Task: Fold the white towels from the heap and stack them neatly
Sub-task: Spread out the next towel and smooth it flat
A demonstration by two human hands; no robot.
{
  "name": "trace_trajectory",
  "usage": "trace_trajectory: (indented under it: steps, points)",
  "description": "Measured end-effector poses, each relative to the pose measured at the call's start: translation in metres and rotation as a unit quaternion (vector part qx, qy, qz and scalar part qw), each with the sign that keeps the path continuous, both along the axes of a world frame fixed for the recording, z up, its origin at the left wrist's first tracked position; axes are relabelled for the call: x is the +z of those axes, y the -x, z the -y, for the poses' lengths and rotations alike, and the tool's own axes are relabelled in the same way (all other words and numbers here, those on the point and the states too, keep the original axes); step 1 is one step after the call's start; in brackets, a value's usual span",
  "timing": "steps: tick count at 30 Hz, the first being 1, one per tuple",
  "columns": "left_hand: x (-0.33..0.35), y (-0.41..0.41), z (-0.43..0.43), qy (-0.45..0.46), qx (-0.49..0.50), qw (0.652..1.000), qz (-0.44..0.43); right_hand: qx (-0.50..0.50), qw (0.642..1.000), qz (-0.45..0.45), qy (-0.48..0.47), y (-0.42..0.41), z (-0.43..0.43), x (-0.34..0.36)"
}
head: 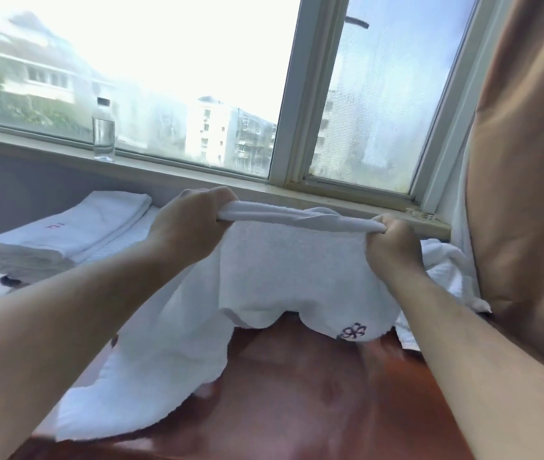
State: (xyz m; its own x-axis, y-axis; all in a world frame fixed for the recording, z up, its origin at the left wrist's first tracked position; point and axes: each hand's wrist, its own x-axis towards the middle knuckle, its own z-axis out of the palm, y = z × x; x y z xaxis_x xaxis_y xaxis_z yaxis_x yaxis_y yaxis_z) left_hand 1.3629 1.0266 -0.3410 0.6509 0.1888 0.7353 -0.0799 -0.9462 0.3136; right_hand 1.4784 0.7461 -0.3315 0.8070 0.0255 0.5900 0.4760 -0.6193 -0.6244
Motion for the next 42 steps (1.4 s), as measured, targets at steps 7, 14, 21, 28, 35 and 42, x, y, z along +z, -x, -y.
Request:
trace_trajectory:
  steps: [7, 14, 21, 28, 35, 42]
  points:
    - [0.006, 0.007, -0.032, 0.007, 0.107, 0.994, 0.03, -0.077, 0.989, 0.12, 0.047, 0.022, 0.014, 0.045]
    - [-0.067, 0.005, -0.018, 0.018, 0.047, 0.964, -0.261, 0.074, 0.931, -0.127, 0.334, 0.022, 0.024, -0.016]
    - [-0.112, 0.001, 0.001, 0.038, -0.041, 0.958, -0.281, 0.079, 0.95, -0.165, 0.253, 0.013, 0.047, -0.064]
    - [-0.167, -0.002, 0.028, -0.033, -0.018, 0.936, -0.351, 0.199, 0.873, -0.29, 0.339, 0.036, 0.049, -0.12]
    - [-0.164, -0.011, 0.021, -0.159, 0.022, 0.983, -0.092, 0.022, 0.926, -0.055, 0.372, 0.016, 0.05, -0.132]
    - [-0.133, 0.006, 0.032, -0.124, -0.186, 0.921, -0.32, 0.149, 0.918, -0.067, 0.362, 0.035, 0.066, -0.121]
